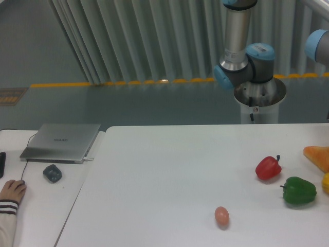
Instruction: Place the triangular bread in the basket
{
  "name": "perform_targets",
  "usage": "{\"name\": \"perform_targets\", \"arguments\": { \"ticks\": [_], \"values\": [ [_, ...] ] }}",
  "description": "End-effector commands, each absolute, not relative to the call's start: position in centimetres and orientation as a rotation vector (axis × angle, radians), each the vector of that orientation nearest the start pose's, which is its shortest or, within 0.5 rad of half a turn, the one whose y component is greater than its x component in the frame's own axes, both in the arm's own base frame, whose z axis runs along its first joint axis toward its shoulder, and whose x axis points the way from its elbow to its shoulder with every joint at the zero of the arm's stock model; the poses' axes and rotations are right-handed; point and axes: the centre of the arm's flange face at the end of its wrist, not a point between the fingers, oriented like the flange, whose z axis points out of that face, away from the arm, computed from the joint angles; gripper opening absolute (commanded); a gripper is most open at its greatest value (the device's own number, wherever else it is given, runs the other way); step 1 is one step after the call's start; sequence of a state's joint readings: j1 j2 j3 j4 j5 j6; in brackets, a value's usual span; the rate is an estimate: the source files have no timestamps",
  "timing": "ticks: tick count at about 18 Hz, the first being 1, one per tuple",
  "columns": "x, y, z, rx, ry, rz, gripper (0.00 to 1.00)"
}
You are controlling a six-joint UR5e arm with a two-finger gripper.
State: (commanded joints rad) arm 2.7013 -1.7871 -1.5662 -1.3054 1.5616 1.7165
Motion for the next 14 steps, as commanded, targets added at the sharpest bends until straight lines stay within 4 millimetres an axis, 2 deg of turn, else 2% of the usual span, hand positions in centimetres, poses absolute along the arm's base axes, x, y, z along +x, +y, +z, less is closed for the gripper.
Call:
{"name": "perform_targets", "arguments": {
  "ticks": [14],
  "values": [
    [-46.10, 37.33, 40.12, -2.983, 0.923, 0.085, 1.00]
  ]
}}
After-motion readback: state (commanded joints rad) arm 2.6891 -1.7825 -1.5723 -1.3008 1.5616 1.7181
